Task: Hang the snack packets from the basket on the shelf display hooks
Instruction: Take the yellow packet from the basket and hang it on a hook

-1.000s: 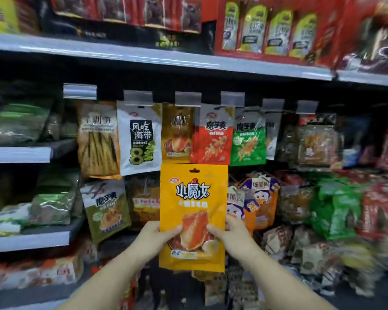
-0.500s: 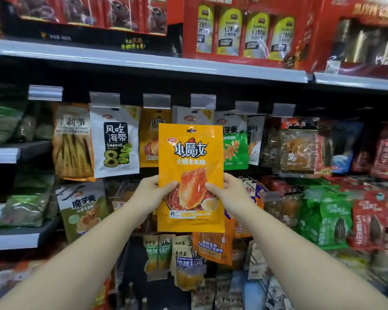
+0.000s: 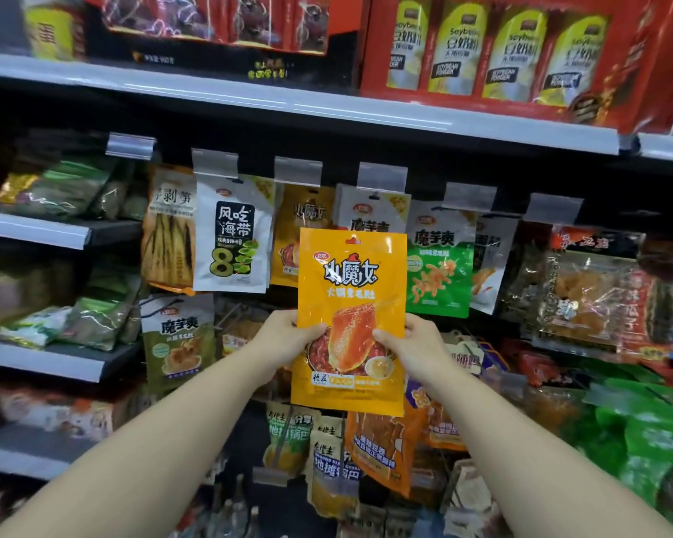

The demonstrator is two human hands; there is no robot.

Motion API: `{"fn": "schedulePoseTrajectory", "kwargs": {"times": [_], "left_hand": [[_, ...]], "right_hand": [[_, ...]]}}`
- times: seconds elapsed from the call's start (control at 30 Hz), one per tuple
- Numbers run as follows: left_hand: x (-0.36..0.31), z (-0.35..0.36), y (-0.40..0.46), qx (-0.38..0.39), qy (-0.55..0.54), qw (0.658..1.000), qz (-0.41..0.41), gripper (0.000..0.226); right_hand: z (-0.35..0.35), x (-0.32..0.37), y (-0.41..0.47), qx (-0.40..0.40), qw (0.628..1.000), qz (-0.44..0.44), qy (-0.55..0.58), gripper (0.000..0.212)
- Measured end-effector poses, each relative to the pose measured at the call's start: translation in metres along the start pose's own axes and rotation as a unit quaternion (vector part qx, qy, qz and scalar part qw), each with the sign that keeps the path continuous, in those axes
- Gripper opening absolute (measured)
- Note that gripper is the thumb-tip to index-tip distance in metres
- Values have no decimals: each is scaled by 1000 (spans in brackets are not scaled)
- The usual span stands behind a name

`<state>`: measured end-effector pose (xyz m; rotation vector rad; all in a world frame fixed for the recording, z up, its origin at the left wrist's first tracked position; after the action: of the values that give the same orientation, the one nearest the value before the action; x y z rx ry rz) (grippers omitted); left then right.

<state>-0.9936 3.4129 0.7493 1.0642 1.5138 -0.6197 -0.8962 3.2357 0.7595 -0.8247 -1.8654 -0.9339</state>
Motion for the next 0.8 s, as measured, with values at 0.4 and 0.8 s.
{"fn": "schedulePoseTrajectory", "kwargs": {"times": [0.4,0.8], "left_hand": [[15,-96,45,-42,-29,998,27,5],[8,-135,128,-2,-51,995,80,6]], "right_hand": [[94,30,55,-9,1000,0,20,4],[126,51,116,-110,993,-18,42,3]]}}
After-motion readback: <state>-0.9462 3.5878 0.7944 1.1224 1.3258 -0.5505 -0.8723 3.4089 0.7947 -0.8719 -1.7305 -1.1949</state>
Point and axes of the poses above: each hand's wrist, its own y-axis towards the middle knuckle, its own z-axis out of the palm, x = y × z, the point moved 1 cm from there along y, towards the middle knuckle, and after that the axes turned 1 degree about y, right-handed, at the moved point
